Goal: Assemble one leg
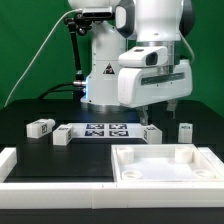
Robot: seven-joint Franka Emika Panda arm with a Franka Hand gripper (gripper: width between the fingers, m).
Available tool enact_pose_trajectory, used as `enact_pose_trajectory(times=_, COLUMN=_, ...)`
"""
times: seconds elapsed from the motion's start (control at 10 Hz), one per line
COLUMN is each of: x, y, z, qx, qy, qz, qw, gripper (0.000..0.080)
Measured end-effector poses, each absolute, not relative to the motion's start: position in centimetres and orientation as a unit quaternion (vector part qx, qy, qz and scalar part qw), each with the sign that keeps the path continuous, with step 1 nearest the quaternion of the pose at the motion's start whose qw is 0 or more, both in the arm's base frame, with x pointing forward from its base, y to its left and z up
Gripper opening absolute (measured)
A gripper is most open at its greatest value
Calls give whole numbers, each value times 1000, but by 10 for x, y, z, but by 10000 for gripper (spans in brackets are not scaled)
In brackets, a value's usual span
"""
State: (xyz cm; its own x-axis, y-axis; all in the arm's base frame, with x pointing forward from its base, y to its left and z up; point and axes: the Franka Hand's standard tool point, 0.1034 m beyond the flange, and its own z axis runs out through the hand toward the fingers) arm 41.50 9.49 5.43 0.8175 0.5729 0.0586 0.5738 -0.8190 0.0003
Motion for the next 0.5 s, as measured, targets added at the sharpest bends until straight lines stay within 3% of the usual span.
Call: enact_pose_trajectory(times=0.5, x=418, y=134, z=54, qx=-999, qy=-25, qz=-24, qw=36, gripper=649)
